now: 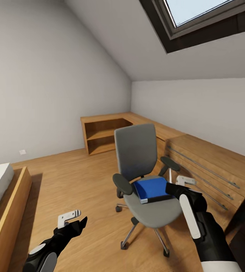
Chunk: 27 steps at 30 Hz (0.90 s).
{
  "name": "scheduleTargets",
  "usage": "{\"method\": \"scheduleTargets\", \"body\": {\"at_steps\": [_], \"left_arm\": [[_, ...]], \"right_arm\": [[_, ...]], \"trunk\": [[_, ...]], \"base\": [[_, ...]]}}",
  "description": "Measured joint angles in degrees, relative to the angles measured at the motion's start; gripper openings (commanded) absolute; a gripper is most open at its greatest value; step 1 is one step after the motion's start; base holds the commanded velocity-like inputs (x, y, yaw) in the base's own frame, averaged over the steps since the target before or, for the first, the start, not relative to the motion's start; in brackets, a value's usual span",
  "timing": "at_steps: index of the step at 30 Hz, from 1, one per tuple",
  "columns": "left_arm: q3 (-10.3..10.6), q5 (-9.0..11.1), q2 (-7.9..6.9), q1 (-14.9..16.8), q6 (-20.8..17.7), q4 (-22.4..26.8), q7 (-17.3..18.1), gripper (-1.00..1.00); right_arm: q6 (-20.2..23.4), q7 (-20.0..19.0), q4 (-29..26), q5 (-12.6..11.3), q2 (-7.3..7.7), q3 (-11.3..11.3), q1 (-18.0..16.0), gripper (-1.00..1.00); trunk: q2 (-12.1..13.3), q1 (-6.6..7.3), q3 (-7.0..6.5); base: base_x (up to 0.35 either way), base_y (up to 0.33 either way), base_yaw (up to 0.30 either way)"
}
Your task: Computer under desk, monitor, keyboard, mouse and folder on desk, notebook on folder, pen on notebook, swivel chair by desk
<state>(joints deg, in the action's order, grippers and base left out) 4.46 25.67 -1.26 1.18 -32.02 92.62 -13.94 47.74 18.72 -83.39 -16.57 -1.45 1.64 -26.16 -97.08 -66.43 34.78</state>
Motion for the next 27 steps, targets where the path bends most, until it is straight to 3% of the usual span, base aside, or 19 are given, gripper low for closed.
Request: {"method": "scheduleTargets", "body": {"at_steps": [11,18,23,25,26,27], "left_arm": [[0.01,-0.01,0.00,0.01,-0.01,-0.07,0.00,1.00],[0.01,-0.01,0.00,0.02,-0.32,-0.23,0.00,1.00],[0.03,0.03,0.00,0.02,-0.30,-0.86,0.08,1.00],[0.03,0.01,0.00,0.02,-0.28,-0.99,0.08,1.00],[0.05,0.00,0.00,0.01,-0.28,-1.06,0.09,1.00],[0.06,0.00,0.00,0.01,-0.28,-1.08,0.09,1.00]], "right_arm": [[0.36,0.00,-1.30,-0.44,0.03,0.76,0.10,-1.00],[0.40,0.00,-1.37,-0.44,0.01,3.92,0.12,-1.00],[0.48,-0.14,-1.44,-1.30,-0.02,8.06,0.12,-1.00],[0.47,-0.16,-1.45,-3.18,0.03,10.10,0.12,-1.00],[0.70,-0.18,-1.47,-5.92,0.16,12.89,0.12,-1.00],[0.82,-0.18,-1.48,-6.84,0.20,13.61,0.12,-1.00]], "trunk": [[4.41,2.42,-2.09],[6.03,3.31,-3.16],[6.03,3.31,-3.43],[6.03,3.31,-3.50],[6.03,3.31,-3.52],[6.03,3.31,-3.53]], "base": [[-0.006,0.000,-0.056],[0.000,0.000,-0.217],[0.000,0.000,-0.237],[0.000,0.000,-0.157],[0.000,0.000,-0.077],[0.000,0.000,-0.025]]}}
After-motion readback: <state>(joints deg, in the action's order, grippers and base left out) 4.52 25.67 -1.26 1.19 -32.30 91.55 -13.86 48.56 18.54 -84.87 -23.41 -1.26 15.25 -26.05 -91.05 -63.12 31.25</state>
